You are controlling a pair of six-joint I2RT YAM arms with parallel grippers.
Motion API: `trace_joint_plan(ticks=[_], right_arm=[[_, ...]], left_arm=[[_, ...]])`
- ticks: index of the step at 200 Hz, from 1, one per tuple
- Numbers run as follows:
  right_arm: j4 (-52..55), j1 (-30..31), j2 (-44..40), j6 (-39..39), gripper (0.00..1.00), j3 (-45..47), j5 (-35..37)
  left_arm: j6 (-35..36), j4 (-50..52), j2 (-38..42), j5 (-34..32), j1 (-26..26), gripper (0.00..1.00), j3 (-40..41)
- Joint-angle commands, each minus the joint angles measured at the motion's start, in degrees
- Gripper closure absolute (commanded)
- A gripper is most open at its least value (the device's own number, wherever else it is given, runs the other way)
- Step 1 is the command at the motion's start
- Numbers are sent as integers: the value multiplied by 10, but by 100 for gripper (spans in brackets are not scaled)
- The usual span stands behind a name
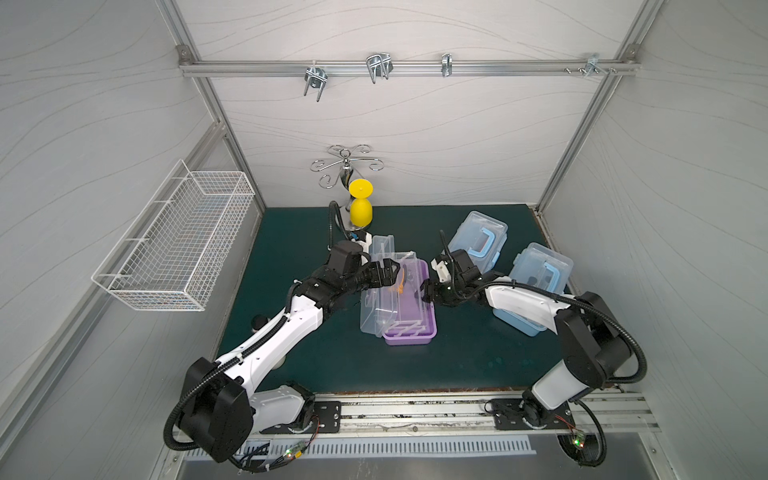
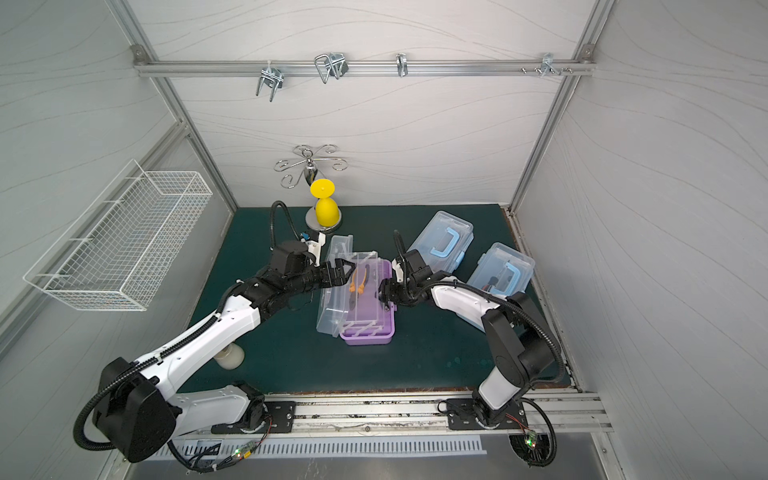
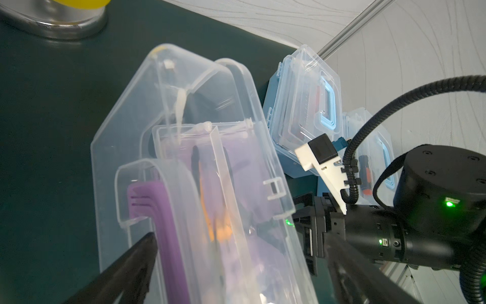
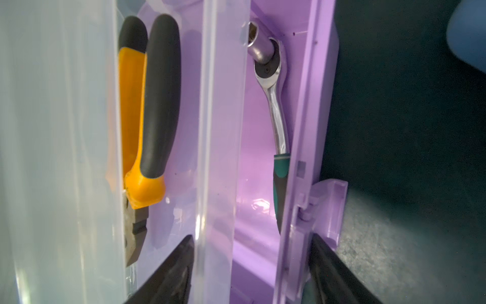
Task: Close toolboxes
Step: Close the toolbox lid.
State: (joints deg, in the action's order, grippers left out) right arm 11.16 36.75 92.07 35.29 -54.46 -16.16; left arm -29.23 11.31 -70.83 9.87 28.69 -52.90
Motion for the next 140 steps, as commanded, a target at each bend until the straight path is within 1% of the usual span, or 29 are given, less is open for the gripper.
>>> trace_joint_plan(ticks=[1,36,79,105,140], right_arm=[[-16,12,11,-1,32,-16,-28],[-20,14,16,0,32,-15,-30],[-24,14,21,2,32,-14,-33],[-24,14,22,0,31,-14,-33],[-19,13,18,-3,26,-14,-30]], left_arm=[[-10,-29,-15,3,12,1,-20],[-8,-30,-27,-1,30,1,-27],[-6,-30,-35,0,38,1,-33],[10,-9,-36,2,42,1,-47],[37,28,-26,-11,42,1,-60]])
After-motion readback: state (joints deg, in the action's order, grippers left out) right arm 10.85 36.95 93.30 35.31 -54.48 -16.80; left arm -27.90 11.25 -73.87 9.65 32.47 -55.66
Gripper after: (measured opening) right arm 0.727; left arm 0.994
